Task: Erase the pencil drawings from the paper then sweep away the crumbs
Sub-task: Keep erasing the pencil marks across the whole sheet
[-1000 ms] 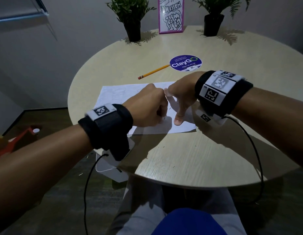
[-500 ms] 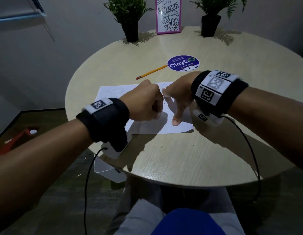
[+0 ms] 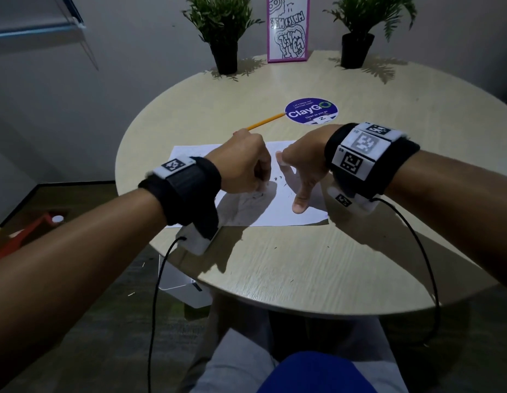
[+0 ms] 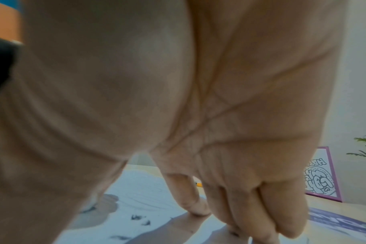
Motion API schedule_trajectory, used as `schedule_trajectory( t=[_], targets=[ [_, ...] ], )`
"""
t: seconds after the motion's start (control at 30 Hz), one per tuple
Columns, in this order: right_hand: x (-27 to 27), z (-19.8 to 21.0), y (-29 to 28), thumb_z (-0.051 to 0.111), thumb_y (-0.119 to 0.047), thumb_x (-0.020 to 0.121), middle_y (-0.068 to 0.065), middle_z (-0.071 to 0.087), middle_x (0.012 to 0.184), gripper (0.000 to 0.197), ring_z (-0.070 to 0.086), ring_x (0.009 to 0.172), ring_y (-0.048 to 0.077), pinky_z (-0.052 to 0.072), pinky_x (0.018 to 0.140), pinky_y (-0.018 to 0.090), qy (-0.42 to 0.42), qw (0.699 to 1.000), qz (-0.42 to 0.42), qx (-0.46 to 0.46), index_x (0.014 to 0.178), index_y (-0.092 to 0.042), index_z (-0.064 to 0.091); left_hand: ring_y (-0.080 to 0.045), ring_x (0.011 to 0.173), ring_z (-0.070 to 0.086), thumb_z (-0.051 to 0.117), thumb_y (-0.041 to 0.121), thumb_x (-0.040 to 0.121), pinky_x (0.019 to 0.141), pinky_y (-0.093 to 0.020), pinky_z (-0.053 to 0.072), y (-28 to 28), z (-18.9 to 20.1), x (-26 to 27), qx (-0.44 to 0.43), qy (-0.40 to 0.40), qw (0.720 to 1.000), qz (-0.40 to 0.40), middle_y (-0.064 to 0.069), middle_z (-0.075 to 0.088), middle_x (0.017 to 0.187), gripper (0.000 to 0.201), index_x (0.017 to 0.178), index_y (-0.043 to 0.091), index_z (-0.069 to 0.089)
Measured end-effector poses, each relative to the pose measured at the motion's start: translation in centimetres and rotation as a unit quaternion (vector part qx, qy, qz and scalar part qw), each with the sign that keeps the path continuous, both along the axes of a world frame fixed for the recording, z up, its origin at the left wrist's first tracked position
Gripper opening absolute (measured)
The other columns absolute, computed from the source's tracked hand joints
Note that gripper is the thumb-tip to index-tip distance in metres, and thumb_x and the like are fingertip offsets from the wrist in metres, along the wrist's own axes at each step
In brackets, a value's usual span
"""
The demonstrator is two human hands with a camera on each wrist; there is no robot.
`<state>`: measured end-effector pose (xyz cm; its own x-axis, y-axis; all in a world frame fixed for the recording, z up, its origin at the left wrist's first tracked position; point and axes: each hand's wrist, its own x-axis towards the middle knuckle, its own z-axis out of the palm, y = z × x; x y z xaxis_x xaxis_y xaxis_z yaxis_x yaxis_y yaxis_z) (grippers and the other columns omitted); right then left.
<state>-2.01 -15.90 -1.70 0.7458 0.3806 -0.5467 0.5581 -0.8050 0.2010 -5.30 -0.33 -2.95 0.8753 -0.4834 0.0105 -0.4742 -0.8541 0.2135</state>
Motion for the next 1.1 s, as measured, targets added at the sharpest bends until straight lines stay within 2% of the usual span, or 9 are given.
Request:
schedule_trajectory(
  t=[0.17, 0.27, 0.37, 0.43, 0.57, 0.73, 0.83, 0.97, 1.1],
  targets=[
    [0.2, 0.0, -0.1, 0.081, -0.073, 0.055, 0.003, 0.064, 0.123, 0.105, 0.060, 0.108, 0.029, 0.050, 0.090, 0.042, 0.005, 1.000, -0.002, 0.001, 0.136, -0.015, 0.047, -0.003, 0.065, 0.066, 0.080, 0.008, 0.074, 0.067, -0.024, 0.057, 0.9, -0.1, -3.1, -0.003, 0.041, 0.999, -0.025, 0.008, 0.072, 0.069, 0.011, 0.079, 0.017, 0.078],
    [0.0, 0.1, -0.1, 0.080, -0.074, 0.056, 0.005, 0.064, 0.121, 0.104, 0.061, 0.106, 0.029, 0.050, 0.084, 0.039, 0.003, 1.000, -0.004, 0.002, 0.136, -0.014, 0.048, -0.002, 0.066, 0.065, 0.083, 0.011, 0.074, 0.067, -0.020, 0.054, 0.5, 0.7, -2.6, 0.014, 0.053, 0.998, -0.040, 0.008, 0.072, 0.071, 0.010, 0.081, 0.017, 0.078],
    [-0.1, 0.2, 0.0, 0.077, -0.074, 0.060, 0.006, 0.067, 0.114, 0.096, 0.063, 0.101, 0.028, 0.044, 0.067, 0.032, 0.005, 1.000, -0.001, 0.001, 0.131, -0.013, 0.054, -0.009, 0.072, 0.064, 0.083, 0.016, 0.075, 0.074, -0.029, 0.055, -0.4, 1.2, -0.2, 0.013, -0.009, 1.000, -0.014, 0.004, 0.073, 0.074, 0.010, 0.083, 0.015, 0.078],
    [-0.3, 0.2, 0.0, 0.076, -0.074, 0.061, 0.006, 0.068, 0.116, 0.096, 0.064, 0.102, 0.028, 0.043, 0.069, 0.033, 0.006, 1.000, -0.002, 0.005, 0.131, -0.013, 0.055, -0.013, 0.075, 0.065, 0.083, 0.017, 0.076, 0.075, -0.031, 0.056, -0.8, 1.2, 0.9, 0.022, -0.019, 1.000, -0.007, 0.001, 0.073, 0.076, 0.011, 0.084, 0.013, 0.079],
    [-0.4, 0.3, 0.0, 0.076, -0.074, 0.061, 0.005, 0.067, 0.110, 0.096, 0.063, 0.097, 0.026, 0.041, 0.065, 0.032, 0.005, 1.000, -0.007, 0.000, 0.131, -0.012, 0.054, -0.010, 0.069, 0.063, 0.081, 0.010, 0.075, 0.073, -0.031, 0.057, -0.5, 0.8, 0.1, 0.037, -0.004, 0.999, -0.018, 0.002, 0.072, 0.073, 0.008, 0.082, 0.012, 0.079],
    [-0.3, 0.4, -0.1, 0.079, -0.070, 0.061, 0.005, 0.065, 0.119, 0.095, 0.061, 0.107, 0.028, 0.045, 0.073, 0.034, 0.004, 1.000, -0.007, 0.007, 0.132, -0.013, 0.051, -0.001, 0.063, 0.062, 0.078, 0.007, 0.075, 0.062, -0.021, 0.053, 0.3, 0.1, -2.9, 0.030, 0.029, 0.999, -0.033, 0.008, 0.070, 0.067, 0.009, 0.078, 0.015, 0.077],
    [-0.4, 0.4, -0.3, 0.080, -0.067, 0.063, 0.005, 0.063, 0.120, 0.095, 0.060, 0.108, 0.028, 0.047, 0.082, 0.037, 0.007, 1.000, -0.007, 0.013, 0.134, -0.013, 0.047, 0.001, 0.065, 0.063, 0.081, 0.012, 0.075, 0.066, -0.020, 0.054, 0.1, 0.6, -2.4, 0.036, 0.047, 0.997, -0.049, 0.009, 0.072, 0.071, 0.009, 0.082, 0.017, 0.078],
    [-0.2, 0.3, -0.1, 0.076, -0.073, 0.062, 0.005, 0.067, 0.113, 0.097, 0.064, 0.100, 0.027, 0.043, 0.064, 0.030, 0.005, 1.000, 0.007, 0.006, 0.133, -0.011, 0.053, 0.000, 0.066, 0.055, 0.082, 0.018, 0.077, 0.074, -0.031, 0.056, -0.3, 1.1, 0.7, 0.007, -0.022, 1.000, 0.001, 0.004, 0.072, 0.073, 0.008, 0.083, 0.015, 0.078],
    [0.1, 0.0, -0.1, 0.076, -0.074, 0.062, 0.004, 0.066, 0.115, 0.099, 0.063, 0.102, 0.026, 0.046, 0.074, 0.033, 0.010, 1.000, 0.008, 0.006, 0.135, -0.011, 0.052, -0.007, 0.068, 0.063, 0.081, 0.012, 0.075, 0.072, -0.031, 0.058, -0.5, 0.5, 0.9, 0.011, 0.004, 1.000, 0.006, 0.003, 0.072, 0.072, 0.008, 0.081, 0.015, 0.077]
  ],
)
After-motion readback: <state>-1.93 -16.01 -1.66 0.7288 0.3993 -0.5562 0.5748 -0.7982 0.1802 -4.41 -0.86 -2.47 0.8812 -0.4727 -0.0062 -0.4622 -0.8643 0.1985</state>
